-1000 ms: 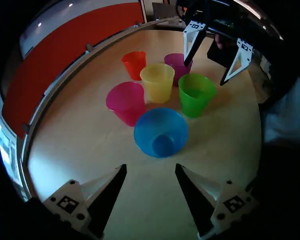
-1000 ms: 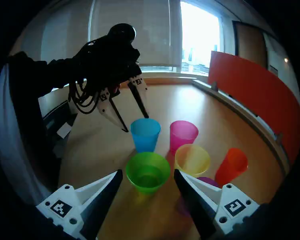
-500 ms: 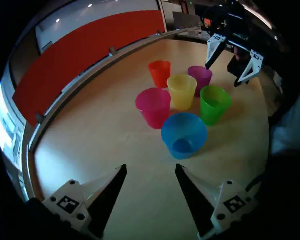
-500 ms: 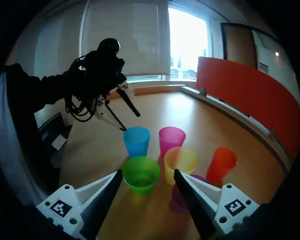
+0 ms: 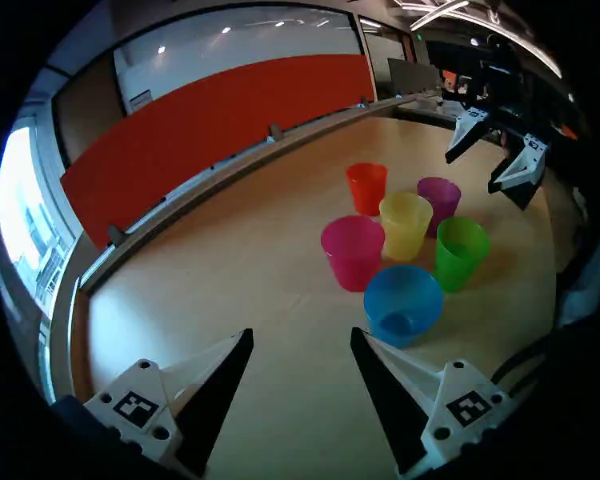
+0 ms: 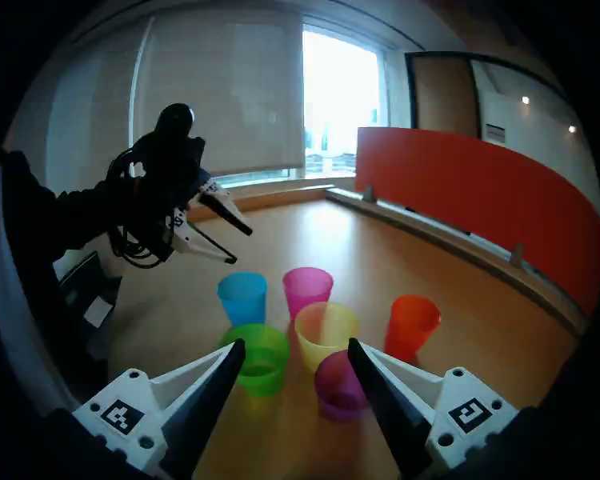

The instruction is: Pour water

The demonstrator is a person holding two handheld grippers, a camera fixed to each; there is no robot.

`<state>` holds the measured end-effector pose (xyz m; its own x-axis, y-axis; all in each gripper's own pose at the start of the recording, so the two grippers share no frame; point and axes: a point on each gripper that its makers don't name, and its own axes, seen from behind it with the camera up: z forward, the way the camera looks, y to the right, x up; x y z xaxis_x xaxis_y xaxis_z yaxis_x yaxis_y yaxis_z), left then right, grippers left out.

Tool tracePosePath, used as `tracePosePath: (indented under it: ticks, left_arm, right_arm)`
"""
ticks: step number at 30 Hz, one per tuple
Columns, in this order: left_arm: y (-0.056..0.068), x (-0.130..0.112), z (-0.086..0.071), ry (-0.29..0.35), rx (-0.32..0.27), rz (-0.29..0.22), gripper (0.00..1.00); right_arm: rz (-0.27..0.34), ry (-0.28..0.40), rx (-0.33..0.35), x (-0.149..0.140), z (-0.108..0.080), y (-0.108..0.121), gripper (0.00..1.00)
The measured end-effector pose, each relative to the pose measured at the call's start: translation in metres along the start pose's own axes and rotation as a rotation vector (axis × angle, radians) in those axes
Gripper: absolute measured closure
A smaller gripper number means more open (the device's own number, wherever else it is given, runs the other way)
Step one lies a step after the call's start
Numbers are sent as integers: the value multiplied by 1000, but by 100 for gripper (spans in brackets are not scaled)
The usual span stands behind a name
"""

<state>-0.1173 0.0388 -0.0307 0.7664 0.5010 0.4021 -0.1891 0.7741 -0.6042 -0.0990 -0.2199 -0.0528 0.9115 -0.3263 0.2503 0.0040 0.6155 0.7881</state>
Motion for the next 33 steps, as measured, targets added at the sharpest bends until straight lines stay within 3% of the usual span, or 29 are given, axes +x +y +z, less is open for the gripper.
tracePosePath:
  ticks: [11, 17, 24, 33]
  left_arm:
    - [-25, 17, -14, 129, 143, -56, 10]
    - [-37, 33, -25, 221, 205, -118, 10]
    - [-50, 46, -40, 299, 277, -149, 10]
    - [-74, 52, -65, 404, 396, -280, 10]
  right_arm:
    - [65, 97, -161, 17, -17, 32, 1]
    - [70, 155, -251, 22, -29, 44, 0]
    - [79, 223, -371, 27, -50, 67, 0]
    - [111, 327, -553, 37, -92, 108, 0]
